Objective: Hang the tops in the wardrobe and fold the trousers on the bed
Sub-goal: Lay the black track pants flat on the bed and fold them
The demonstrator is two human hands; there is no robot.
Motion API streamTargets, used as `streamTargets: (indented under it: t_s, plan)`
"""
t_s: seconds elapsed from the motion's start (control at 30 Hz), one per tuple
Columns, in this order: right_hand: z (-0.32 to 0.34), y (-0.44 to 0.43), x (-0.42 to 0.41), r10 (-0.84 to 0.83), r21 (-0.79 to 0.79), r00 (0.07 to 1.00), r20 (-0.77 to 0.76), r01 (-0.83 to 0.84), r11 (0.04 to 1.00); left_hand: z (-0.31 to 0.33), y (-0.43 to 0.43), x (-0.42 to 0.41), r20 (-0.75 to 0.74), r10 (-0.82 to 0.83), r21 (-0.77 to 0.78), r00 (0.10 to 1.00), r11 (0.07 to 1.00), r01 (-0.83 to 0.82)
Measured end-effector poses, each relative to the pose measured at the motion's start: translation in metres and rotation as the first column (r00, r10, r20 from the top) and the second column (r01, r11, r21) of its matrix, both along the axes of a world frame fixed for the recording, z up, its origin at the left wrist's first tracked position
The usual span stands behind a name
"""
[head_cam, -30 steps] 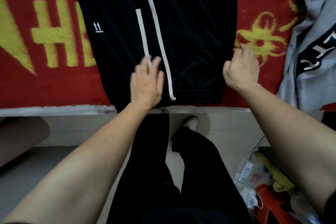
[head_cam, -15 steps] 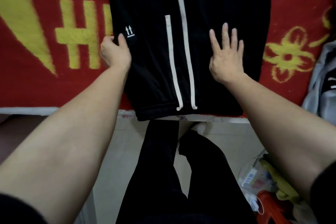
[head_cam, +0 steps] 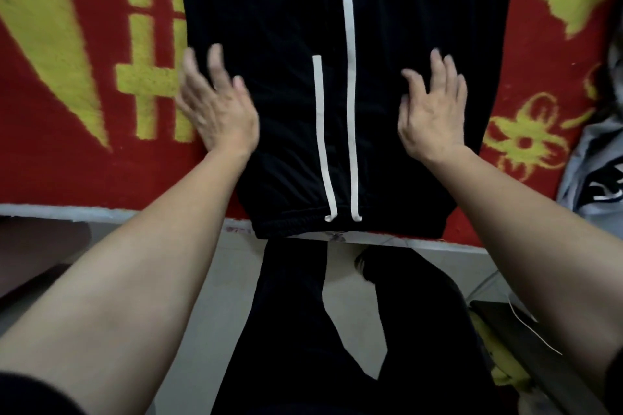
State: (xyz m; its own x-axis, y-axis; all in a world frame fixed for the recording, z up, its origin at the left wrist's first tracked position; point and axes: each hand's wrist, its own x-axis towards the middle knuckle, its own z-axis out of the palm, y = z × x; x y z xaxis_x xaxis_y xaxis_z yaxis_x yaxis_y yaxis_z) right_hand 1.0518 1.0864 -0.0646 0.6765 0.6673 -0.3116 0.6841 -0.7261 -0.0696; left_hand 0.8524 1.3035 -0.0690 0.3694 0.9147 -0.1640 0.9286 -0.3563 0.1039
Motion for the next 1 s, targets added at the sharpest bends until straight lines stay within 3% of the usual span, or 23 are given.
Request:
streamTargets:
  t_s: [0.1, 0.2, 0.27, 0.37, 0.43, 0.5, 0.57, 0.67, 0.73, 0.83, 1.0]
  plan:
    - [-0.012, -0.009, 0.018, 0.061, -0.044, 0.998, 0.024, -0.060, 0.997, -0.012, -0.028, 0.006, -0.017, -0.248, -0.090, 0.969, 0.965, 0.246]
    - [-0.030, -0.042, 0.039, 0.106, -0.183, 0.994, -0.016, -0.108, 0.977, -0.030, -0.067, -0.005, -0.105, -0.226, -0.148, 0.968, 0.967, 0.210]
    - [-0.038, -0.058, 0.049, 0.137, -0.193, 0.989, -0.055, -0.145, 0.970, -0.037, -0.098, -0.018, -0.170, -0.209, -0.171, 0.963, 0.969, 0.180]
    - [-0.033, -0.066, 0.056, 0.176, -0.056, 0.980, -0.097, -0.182, 0.982, -0.038, -0.138, -0.026, -0.247, -0.134, -0.201, 0.960, 0.976, 0.085]
    - [-0.024, -0.074, 0.060, 0.130, 0.094, 0.988, -0.085, -0.122, 0.988, -0.032, -0.157, -0.010, -0.221, 0.000, -0.182, 0.975, 0.982, -0.041]
    - [-0.016, -0.086, 0.069, -0.002, 0.192, 0.996, -0.091, 0.020, 0.981, -0.020, -0.173, 0.019, -0.116, 0.110, -0.132, 0.987, 0.983, -0.125]
    - [-0.009, -0.093, 0.083, -0.156, 0.244, 0.968, -0.196, 0.202, 0.948, -0.008, -0.195, 0.051, 0.046, 0.027, -0.080, 0.999, 0.996, -0.024]
    - [-0.005, -0.095, 0.112, -0.397, 0.196, 0.827, -0.397, 0.499, 0.844, 0.004, -0.245, 0.093, 0.269, -0.273, -0.134, 0.924, 0.939, 0.317]
    - [-0.010, -0.091, 0.128, -0.490, 0.129, 0.705, -0.513, 0.628, 0.768, 0.009, -0.279, 0.114, 0.210, -0.417, -0.294, 0.884, 0.836, 0.464]
    - [-0.016, -0.085, 0.140, -0.524, 0.067, 0.529, -0.668, 0.743, 0.666, 0.008, -0.310, 0.127, 0.034, -0.499, -0.555, 0.866, 0.711, 0.432]
    - [-0.017, -0.077, 0.140, -0.487, 0.017, 0.384, -0.785, 0.798, 0.602, 0.007, -0.306, 0.120, 0.089, -0.300, -0.638, 0.950, 0.716, 0.286]
